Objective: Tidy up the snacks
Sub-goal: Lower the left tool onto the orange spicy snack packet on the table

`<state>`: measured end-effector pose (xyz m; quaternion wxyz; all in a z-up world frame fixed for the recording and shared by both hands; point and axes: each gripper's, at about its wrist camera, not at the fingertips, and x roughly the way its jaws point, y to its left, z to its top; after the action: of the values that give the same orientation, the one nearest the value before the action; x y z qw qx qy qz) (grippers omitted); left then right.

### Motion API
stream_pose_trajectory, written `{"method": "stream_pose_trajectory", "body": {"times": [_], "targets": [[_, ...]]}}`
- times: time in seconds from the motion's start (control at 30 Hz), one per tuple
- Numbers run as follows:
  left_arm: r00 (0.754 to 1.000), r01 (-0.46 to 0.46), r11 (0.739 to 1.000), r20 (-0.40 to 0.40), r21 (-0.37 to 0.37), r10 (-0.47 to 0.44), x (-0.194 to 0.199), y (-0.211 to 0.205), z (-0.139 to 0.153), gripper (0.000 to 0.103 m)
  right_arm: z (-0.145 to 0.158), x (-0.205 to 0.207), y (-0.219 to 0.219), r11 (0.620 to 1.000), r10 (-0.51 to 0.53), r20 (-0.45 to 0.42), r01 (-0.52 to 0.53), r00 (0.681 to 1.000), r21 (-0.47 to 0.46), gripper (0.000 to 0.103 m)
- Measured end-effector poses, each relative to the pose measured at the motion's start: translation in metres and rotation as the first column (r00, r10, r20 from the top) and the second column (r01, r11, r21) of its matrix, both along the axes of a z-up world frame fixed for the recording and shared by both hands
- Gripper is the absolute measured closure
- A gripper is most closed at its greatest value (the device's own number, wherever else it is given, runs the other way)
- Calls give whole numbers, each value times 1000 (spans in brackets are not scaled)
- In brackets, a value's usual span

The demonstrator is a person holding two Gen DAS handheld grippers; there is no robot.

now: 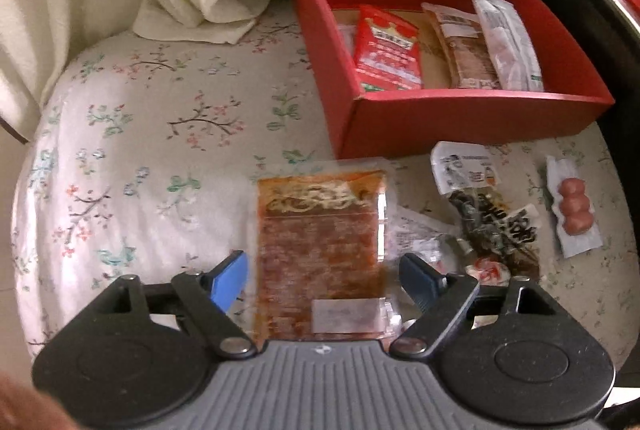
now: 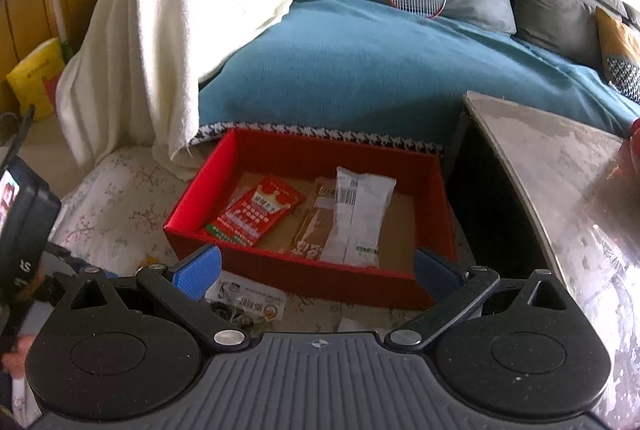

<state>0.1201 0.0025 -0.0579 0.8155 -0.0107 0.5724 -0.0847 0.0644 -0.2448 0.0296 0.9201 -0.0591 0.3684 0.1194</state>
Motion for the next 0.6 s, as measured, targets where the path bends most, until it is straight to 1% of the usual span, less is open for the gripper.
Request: {"method": "stream_pose_trajectory", "body": {"times": [0.1, 0.23, 0.27, 0.33, 0.43, 0.6], "targets": [[1000, -14, 999, -21, -31, 13, 1, 7, -5, 22, -3, 1, 0, 1000, 1, -25, 0, 1000, 10, 0], [1000, -6, 1000, -9, -22, 5, -1, 4, -5, 22, -4, 1, 3, 1000, 12, -29, -11, 1000, 16, 0], [1000, -6, 1000, -7, -27, 5, -2, 4, -4, 23, -4, 1, 3, 1000, 14, -25, -14, 1000, 15, 0], [1000, 3, 1000, -4, -27, -3, -4, 3, -2, 33, -5, -1, 2, 1000, 17, -26, -16, 1000, 12, 0], [1000, 16, 1000, 8, -10, -15, -7, -2, 3, 43, -12, -2, -3, 1000, 0, -58, 1, 998, 16, 0], [1000, 28, 999, 2, -25, -28, -9, -5, 8, 45, -28, -14, -8, 999, -26, -120, 30, 992, 34, 0]]}}
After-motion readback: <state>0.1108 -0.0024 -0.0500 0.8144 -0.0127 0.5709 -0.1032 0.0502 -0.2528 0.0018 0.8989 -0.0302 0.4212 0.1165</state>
